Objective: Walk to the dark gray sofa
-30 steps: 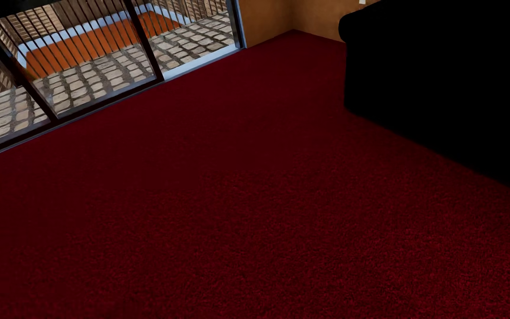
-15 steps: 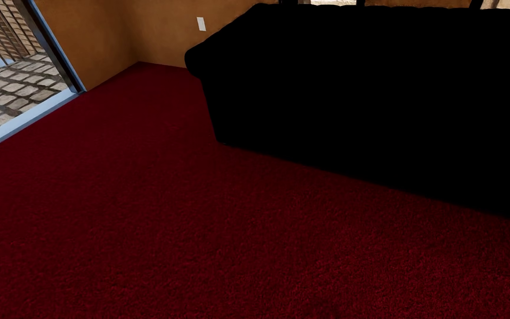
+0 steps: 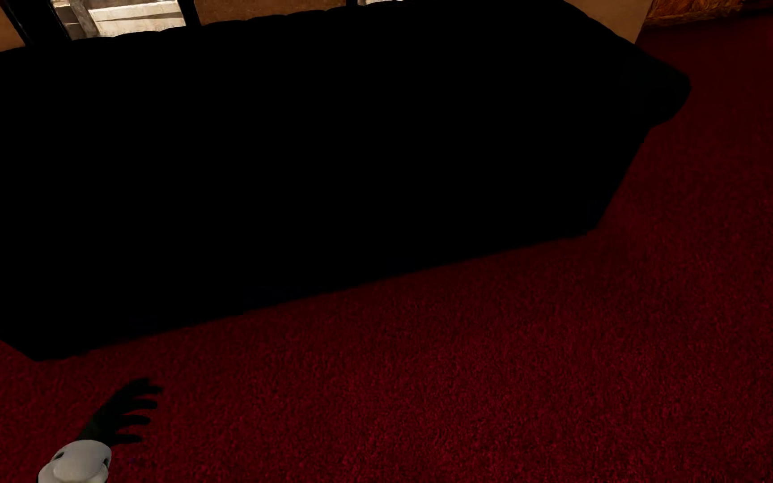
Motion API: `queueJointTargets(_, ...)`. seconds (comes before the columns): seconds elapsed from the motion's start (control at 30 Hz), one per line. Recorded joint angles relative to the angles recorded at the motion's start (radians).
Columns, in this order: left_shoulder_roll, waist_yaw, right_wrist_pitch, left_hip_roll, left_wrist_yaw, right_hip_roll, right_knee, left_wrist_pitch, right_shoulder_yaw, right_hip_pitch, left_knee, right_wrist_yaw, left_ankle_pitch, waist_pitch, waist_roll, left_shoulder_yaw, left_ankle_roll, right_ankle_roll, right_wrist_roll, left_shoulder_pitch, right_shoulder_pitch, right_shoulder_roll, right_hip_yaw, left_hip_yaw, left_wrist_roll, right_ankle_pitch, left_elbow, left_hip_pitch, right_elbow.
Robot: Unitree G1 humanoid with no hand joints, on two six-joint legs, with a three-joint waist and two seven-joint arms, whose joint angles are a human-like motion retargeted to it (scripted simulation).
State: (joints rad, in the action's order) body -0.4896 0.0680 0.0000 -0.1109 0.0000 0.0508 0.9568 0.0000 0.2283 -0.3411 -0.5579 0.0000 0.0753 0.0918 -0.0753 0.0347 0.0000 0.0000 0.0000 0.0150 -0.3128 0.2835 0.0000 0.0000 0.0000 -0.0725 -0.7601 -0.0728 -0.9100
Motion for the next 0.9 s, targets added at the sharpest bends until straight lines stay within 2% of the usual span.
queueJointTargets(0.07,0.028,0.002,0.0,0.02,0.0,-0.023,-0.233,0.0,0.133,0.073,0.013,0.0,-0.014,-0.007,0.023,0.011,0.0,0.0,0.0,0.026,0.029,-0.011,0.0,0.0,0.0,-0.03,0.053,0.022,-0.015)
queueJointTargets(0.13,0.051,-0.018,0.0,0.03,0.0,-0.05,-0.382,0.0,0.293,0.154,0.033,0.0,-0.006,-0.023,0.04,0.098,0.0,0.0,0.0,0.038,0.052,-0.017,0.0,0.0,0.0,-0.034,0.108,0.035,0.003)
queueJointTargets(0.17,0.057,-0.034,0.0,0.03,0.0,-0.061,-0.436,0.0,0.325,0.194,0.047,0.0,0.014,-0.031,0.043,0.169,0.0,0.0,0.0,0.043,0.062,-0.023,0.0,0.0,0.0,-0.042,0.13,0.044,0.0)
queueJointTargets(0.23,0.081,-0.064,0.0,0.035,0.0,-0.078,-0.507,0.0,0.341,0.254,0.088,0.0,0.074,-0.044,0.054,0.319,0.0,0.0,0.0,0.052,0.079,-0.013,0.0,0.0,0.0,-0.098,0.137,0.07,-0.029)
queueJointTargets(0.33,0.178,-0.081,0.0,0.049,0.0,-0.103,-0.553,0.0,0.376,0.314,0.133,0.0,0.121,-0.051,0.082,0.528,0.0,0.0,0.0,0.058,0.139,0.036,0.0,0.0,0.0,-0.17,-0.04,0.097,-0.076)
queueJointTargets(0.4,0.218,-0.059,0.0,0.055,0.0,-0.109,-0.556,0.0,0.368,0.344,0.129,0.0,0.104,-0.051,0.076,0.762,0.0,0.0,0.0,0.058,0.196,0.053,0.0,0.0,0.0,-0.195,-0.173,0.088,-0.092)
queueJointTargets(0.43,0.216,-0.047,0.0,0.058,0.0,-0.111,-0.554,0.0,0.346,0.352,0.125,0.0,0.102,-0.049,0.07,0.875,0.0,0.0,0.0,0.052,0.221,0.055,0.0,0.0,0.0,-0.195,-0.181,0.082,-0.083)
queueJointTargets(0.47,0.205,-0.04,0.0,0.059,0.0,-0.111,-0.553,0.0,0.321,0.358,0.122,0.0,0.107,-0.044,0.065,0.924,0.0,0.0,0.0,0.042,0.24,0.056,0.0,0.0,0.0,-0.196,-0.169,0.08,-0.063)
queueJointTargets(0.6,0.162,-0.077,0.0,0.06,0.0,-0.113,-0.576,0.0,0.242,0.366,0.133,0.0,0.123,-0.051,0.051,0.737,0.0,0.0,0.0,0.005,0.264,0.044,0.0,0.0,0.0,-0.217,-0.129,0.094,0.041)
queueJointTargets(0.7,0.152,-0.107,0.0,0.058,0.0,-0.111,-0.622,0.0,0.247,0.383,0.127,0.0,0.123,-0.069,0.04,0.604,0.0,0.0,0.0,0.021,0.271,0.009,0.0,0.0,0.0,-0.211,-0.165,0.086,0.077)
queueJointTargets(0.8,0.144,-0.123,0.0,0.055,0.0,-0.105,-0.619,0.0,0.357,0.382,0.116,0.0,0.121,-0.072,0.035,0.579,0.0,0.0,0.0,0.05,0.292,-0.01,0.0,0.0,0.0,-0.218,-0.202,0.079,0.086)
queueJointTargets(0.9,0.146,-0.111,0.0,0.053,0.0,-0.105,-0.631,0.0,0.463,0.39,0.104,0.0,0.126,-0.075,0.04,0.622,0.0,0.0,0.0,0.046,0.282,-0.019,0.0,0.0,0.0,-0.22,-0.194,0.07,0.101)
